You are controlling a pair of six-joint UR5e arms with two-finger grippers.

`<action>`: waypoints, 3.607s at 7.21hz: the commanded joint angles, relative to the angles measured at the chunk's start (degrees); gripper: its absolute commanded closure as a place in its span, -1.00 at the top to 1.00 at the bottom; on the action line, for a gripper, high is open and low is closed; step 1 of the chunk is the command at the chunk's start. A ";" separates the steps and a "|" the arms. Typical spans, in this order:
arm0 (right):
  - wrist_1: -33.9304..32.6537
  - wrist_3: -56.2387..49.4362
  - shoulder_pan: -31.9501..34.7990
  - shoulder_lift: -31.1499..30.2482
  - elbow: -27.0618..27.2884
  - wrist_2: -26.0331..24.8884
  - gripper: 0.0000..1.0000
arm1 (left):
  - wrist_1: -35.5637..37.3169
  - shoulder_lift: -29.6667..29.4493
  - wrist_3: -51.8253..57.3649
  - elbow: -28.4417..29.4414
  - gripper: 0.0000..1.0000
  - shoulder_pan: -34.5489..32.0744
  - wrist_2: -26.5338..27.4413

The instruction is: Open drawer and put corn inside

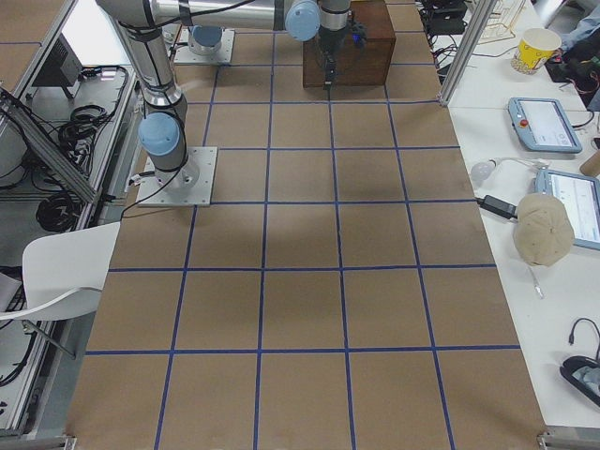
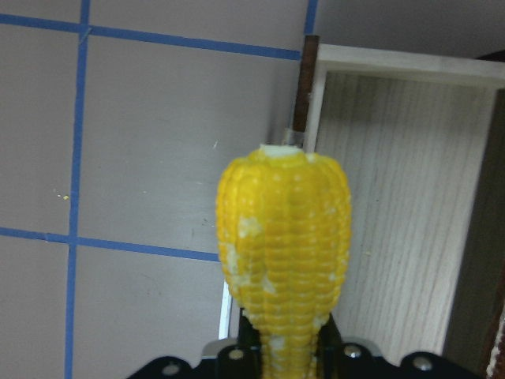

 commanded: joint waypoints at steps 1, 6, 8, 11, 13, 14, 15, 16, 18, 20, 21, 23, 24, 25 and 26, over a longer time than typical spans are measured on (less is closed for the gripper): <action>-0.06 0.00 0.00 0.00 0.00 0.00 1.00 | 0.44 -1.20 0.06 -2.33 -1.00 -1.23 -2.40; 0.03 0.00 0.00 0.00 0.00 0.00 1.00 | 4.28 -4.01 0.24 -4.72 -0.79 -2.72 -2.69; -0.06 0.00 0.00 0.00 0.00 0.00 1.00 | 6.23 -5.07 3.82 -5.85 -0.52 -2.73 -2.52; -0.06 0.00 0.00 0.00 0.00 0.00 1.00 | 6.77 -4.73 3.49 -6.48 1.00 -2.73 -2.69; -0.06 0.00 0.00 0.00 0.00 0.00 1.00 | 6.07 -3.24 2.96 -6.21 1.00 -3.25 -2.17; -0.06 0.00 0.00 0.00 0.00 0.00 1.00 | 5.02 -2.45 2.96 -6.13 1.00 -3.34 -1.99; -0.06 0.00 0.00 0.00 0.00 0.00 1.00 | 3.62 -1.39 2.87 -5.86 1.00 -3.52 -1.99; -0.06 0.00 0.00 0.00 0.00 0.00 1.00 | 2.91 0.88 2.79 -4.90 1.00 -3.52 -1.81; -0.06 0.00 0.00 0.00 0.00 0.00 1.00 | -3.66 4.23 2.70 0.27 1.00 -7.26 -2.07; -0.06 0.00 0.00 0.00 0.00 0.00 1.00 | -3.87 4.76 2.70 1.43 1.00 -13.77 -1.63; -0.06 0.00 0.00 0.00 0.00 0.00 1.00 | -4.39 5.81 -0.17 0.65 1.00 -16.67 -1.55; -0.06 0.00 0.00 0.00 0.00 0.00 1.00 | -4.58 7.92 -6.96 -2.77 1.00 -22.48 -1.46; -0.06 0.00 0.00 0.00 0.00 0.00 1.00 | -2.83 8.63 -7.23 -4.96 1.00 -22.94 -1.37; -0.06 0.00 0.00 0.00 0.00 0.00 1.00 | -2.90 10.12 -7.41 -7.51 1.00 -23.03 -1.28; -0.06 0.00 0.00 0.00 0.00 0.09 1.00 | -2.38 12.31 -6.71 -10.49 1.00 -22.68 -1.37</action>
